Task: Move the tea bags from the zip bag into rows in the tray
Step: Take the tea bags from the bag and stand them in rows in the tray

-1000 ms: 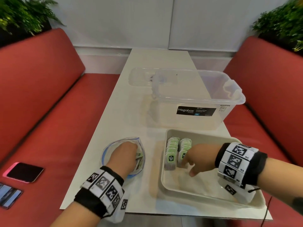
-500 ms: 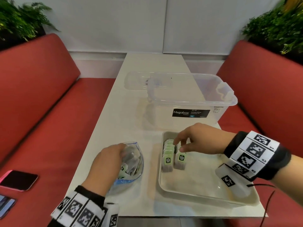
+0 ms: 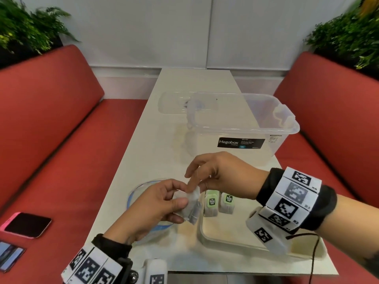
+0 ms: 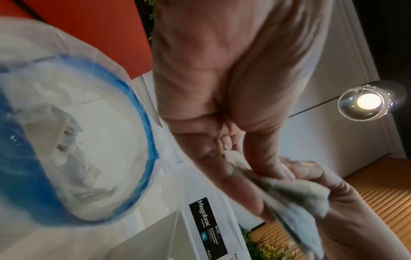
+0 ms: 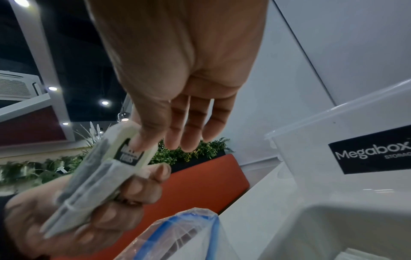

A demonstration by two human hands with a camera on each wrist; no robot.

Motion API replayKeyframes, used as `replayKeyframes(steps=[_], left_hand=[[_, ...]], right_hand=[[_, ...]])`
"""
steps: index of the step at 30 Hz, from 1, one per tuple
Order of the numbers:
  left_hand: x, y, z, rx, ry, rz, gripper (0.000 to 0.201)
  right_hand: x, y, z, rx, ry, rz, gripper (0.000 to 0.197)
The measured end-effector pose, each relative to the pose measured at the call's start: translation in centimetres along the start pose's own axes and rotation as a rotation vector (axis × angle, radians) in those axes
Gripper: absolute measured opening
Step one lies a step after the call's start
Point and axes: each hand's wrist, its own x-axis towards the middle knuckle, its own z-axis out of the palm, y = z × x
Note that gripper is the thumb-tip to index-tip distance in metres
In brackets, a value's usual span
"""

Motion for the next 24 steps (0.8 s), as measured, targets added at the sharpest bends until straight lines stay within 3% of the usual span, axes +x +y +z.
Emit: replayKeyframes(steps=[5, 9, 13, 18, 24], left_hand=[[0.8, -0.7, 0.6, 0.097, 0.155, 0.037, 0.012], [1.3, -1.3, 0.5, 0.45, 0.276, 0.2, 0.019], [1.6, -0.7, 1.7, 0.569, 0.247, 0.301, 0.026], [2.0, 0.2, 3.3, 0.694, 0.162, 0.492, 0.041], [3.1, 0.7, 4.6, 0.766, 0.034, 0.474, 0.053]], right_hand=[[-1.0, 0.4, -1.6, 0.065, 0.046, 0.189, 0.015], [-1.5, 1.1, -2.9, -0.028, 0.082, 0.351, 0.017], [-1.9, 1.8, -3.2, -0.217, 0.088, 0.41, 0.005], [-2.3, 2.3, -2.8, -0.13, 0.083, 0.444, 0.008], [-2.9, 2.5, -2.8, -0.087, 0.122, 0.448, 0.007]])
